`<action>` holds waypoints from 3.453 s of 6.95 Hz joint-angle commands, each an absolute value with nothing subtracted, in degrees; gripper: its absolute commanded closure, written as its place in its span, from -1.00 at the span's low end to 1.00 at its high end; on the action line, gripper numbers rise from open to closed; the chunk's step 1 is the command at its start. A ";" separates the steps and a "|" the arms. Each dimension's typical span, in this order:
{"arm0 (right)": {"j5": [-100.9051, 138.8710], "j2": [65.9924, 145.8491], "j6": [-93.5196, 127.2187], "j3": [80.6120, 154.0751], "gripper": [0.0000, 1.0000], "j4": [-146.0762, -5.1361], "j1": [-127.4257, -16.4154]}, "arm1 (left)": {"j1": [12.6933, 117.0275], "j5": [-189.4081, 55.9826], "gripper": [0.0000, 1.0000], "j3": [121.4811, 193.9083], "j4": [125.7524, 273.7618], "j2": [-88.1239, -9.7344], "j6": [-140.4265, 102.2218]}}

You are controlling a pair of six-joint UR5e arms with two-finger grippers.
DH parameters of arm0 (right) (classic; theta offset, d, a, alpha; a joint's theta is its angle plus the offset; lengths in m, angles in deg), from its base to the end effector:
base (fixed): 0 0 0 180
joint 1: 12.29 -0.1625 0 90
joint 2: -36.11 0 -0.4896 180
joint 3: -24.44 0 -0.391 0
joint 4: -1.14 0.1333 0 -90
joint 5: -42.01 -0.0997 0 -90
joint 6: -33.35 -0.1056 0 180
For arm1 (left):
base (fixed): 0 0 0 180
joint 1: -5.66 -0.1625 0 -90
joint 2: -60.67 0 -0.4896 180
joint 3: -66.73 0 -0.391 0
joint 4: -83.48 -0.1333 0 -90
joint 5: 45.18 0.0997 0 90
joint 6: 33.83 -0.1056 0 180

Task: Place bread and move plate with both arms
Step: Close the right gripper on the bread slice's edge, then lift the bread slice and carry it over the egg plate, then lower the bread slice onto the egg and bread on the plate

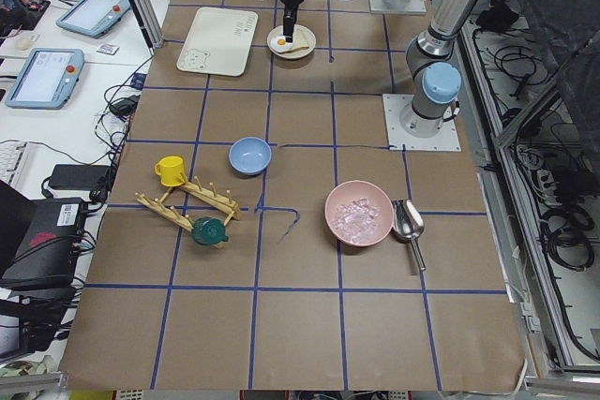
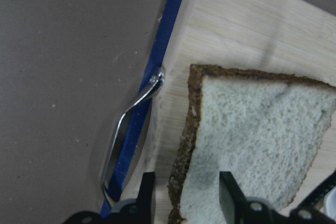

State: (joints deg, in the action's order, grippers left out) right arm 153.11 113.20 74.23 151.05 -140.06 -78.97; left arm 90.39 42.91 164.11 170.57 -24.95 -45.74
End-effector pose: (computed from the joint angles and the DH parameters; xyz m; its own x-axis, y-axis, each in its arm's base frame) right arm -0.0969 -0.4654 0.2468 -0.9036 -0.3142 0.2913 -0.2588 0.9421 0.2133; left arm -0.0947 -0.4633 0.5245 -0.9927 0.1156 0.0329 0.1155 0.9933 -0.0053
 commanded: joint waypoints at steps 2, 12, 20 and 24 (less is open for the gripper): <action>153.27 112.75 74.31 151.09 0.57 -140.89 -78.73 | 90.39 42.97 -1.00 163.85 170.40 -24.94 -45.79; 154.77 117.94 63.89 134.26 1.00 -123.81 -85.56 | 90.57 42.27 -1.00 163.85 170.40 -25.03 -45.79; 146.60 105.91 1.04 114.17 1.00 -102.13 -128.97 | 90.48 42.97 -1.00 164.02 170.58 -24.41 -45.79; 146.51 102.92 1.53 114.44 1.00 -102.57 -133.57 | 90.48 43.06 -1.00 164.02 170.58 -24.67 -45.79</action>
State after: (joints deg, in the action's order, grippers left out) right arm 146.52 103.84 1.18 114.38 -102.53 -132.76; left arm 90.44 43.05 164.03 170.49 -24.55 -45.78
